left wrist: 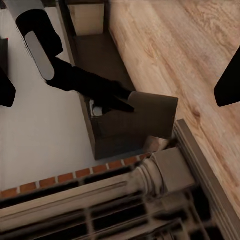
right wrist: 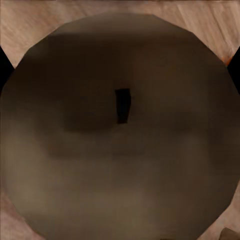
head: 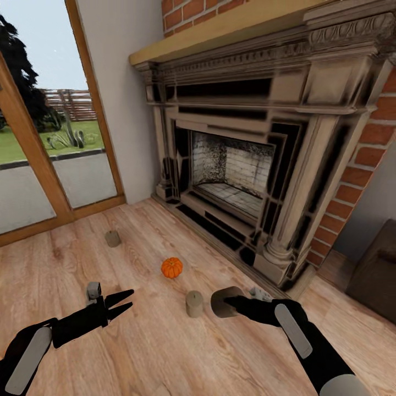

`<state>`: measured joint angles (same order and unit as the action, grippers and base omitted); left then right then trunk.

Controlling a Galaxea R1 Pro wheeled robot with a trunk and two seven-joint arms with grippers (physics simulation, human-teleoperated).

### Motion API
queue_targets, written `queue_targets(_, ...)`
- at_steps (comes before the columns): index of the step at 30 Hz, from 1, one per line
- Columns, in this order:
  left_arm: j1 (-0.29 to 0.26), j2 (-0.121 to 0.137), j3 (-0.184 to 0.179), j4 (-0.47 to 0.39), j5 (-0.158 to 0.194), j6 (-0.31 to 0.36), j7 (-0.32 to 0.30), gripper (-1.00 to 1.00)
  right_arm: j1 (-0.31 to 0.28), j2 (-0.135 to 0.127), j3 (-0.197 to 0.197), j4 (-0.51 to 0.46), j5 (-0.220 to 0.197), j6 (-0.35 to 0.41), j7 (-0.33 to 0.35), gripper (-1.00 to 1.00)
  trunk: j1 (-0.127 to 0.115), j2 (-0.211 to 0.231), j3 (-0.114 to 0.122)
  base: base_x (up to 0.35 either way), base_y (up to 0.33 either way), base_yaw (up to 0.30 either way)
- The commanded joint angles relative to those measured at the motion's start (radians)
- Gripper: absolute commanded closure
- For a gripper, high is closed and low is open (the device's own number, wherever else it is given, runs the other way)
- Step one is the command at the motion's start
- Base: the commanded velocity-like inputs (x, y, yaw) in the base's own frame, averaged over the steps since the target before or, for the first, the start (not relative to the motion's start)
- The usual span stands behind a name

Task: Place each of the two pumpkins and all three candles from the living room inside a cabinet in the living room (use any cabinet), then make sure every cabinet is closed, and position the cauldron so it is next to a table in the living room.

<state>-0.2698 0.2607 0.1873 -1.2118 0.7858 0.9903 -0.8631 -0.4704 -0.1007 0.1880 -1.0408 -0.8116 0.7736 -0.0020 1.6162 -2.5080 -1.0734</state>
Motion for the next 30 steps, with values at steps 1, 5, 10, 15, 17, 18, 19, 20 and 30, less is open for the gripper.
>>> queue_targets(1, 0.000, 0.000, 0.001, 0.000, -0.001, 0.004, -0.004, -1.00, -0.001, -0.005, 0.001, 0.016, 0.003, 0.003, 0.040, 1.00, 0.000, 0.000, 0.000, 0.137, 0.045, -0.255)
queue_targets(5, 0.000, 0.000, 0.001, 0.000, -0.001, 0.004, -0.004, -1.00, -0.001, -0.021, -0.003, 0.097, 0.004, 0.003, 0.185, 1.00, 0.000, 0.000, 0.004, 0.056, 0.015, -0.256)
queue_targets(10, 0.000, 0.000, 0.001, 0.000, -0.006, 0.002, 0.006, -1.00, -0.001, -0.057, -0.004, 0.170, 0.005, -0.018, 0.313, 1.00, 0.000, 0.000, 0.007, 0.006, 0.002, -0.272)
queue_targets(15, 0.000, 0.000, 0.001, 0.000, -0.029, 0.002, 0.007, -1.00, -0.001, -0.071, -0.005, 0.228, 0.005, -0.052, 0.359, 1.00, 0.000, 0.000, 0.009, 0.001, 0.000, -0.282)
queue_targets(17, 0.000, 0.002, 0.002, 0.001, -0.031, 0.002, 0.007, -1.00, -0.001, -0.072, -0.005, 0.232, 0.005, -0.057, 0.362, 1.00, 0.000, 0.000, 0.010, 0.000, 0.000, -0.284)
queue_targets(18, 0.000, 0.004, 0.003, 0.002, -0.030, 0.002, 0.006, -1.00, -0.001, -0.072, -0.005, 0.233, 0.005, -0.058, 0.363, 1.00, 0.000, 0.000, 0.010, 0.000, 0.000, -0.284)
queue_targets(19, 0.000, 0.012, 0.003, 0.006, -0.028, 0.002, 0.003, -1.00, -0.001, -0.073, -0.005, 0.234, 0.005, -0.059, 0.363, 1.00, 0.000, 0.000, 0.011, 0.000, 0.000, -0.284)
queue_targets(20, 0.000, 0.018, 0.003, 0.008, -0.026, 0.002, 0.001, -1.00, -0.001, -0.073, -0.005, 0.236, 0.005, -0.060, 0.364, 1.00, 0.000, 0.000, 0.011, 0.000, 0.000, -0.285)
queue_targets(30, 0.000, 0.034, 0.004, 0.011, -0.020, 0.002, -0.004, -1.00, -0.001, -0.073, -0.005, 0.242, 0.005, -0.060, 0.365, 1.00, 0.000, 0.000, 0.015, 0.064, 0.088, -0.285)
